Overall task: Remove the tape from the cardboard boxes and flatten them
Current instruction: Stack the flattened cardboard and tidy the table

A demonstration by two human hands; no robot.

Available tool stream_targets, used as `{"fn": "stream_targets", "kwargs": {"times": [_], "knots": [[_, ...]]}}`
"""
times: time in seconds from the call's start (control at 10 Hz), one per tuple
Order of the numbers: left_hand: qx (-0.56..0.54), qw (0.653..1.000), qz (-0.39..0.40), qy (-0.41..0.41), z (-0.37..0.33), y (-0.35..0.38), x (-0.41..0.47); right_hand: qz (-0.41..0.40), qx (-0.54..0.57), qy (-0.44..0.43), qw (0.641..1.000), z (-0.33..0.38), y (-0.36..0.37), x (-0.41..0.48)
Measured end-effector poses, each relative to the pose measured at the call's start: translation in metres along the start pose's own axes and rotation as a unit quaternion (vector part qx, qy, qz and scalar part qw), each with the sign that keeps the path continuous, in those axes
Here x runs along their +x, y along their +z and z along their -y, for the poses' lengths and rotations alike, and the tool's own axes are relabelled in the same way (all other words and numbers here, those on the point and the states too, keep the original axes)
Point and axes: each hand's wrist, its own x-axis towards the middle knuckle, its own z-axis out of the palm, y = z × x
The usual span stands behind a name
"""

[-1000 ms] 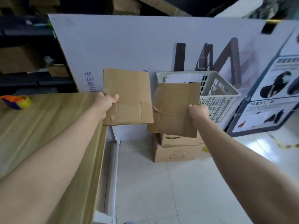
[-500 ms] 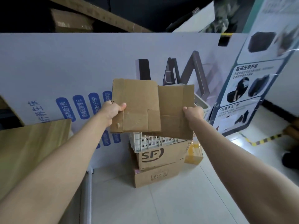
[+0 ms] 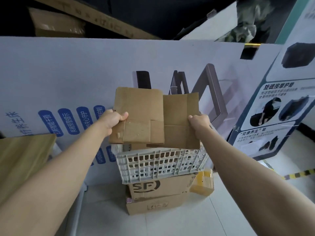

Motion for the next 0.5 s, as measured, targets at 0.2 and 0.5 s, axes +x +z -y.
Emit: {"fn": "stream_targets", "kwargs": {"times": [0.2,0.5], "knots": [[-0.039,0.998,-0.038,-0.012,0.000,0.052,0.018,0.081,-0.071,-0.011,0.994,0.011,0.000,0.069],[-0.025,0.994,-0.056,-0.094,0.027,0.087,0.064,0.174,-0.111,-0.004,0.978,0.009,0.045,0.105]]}}
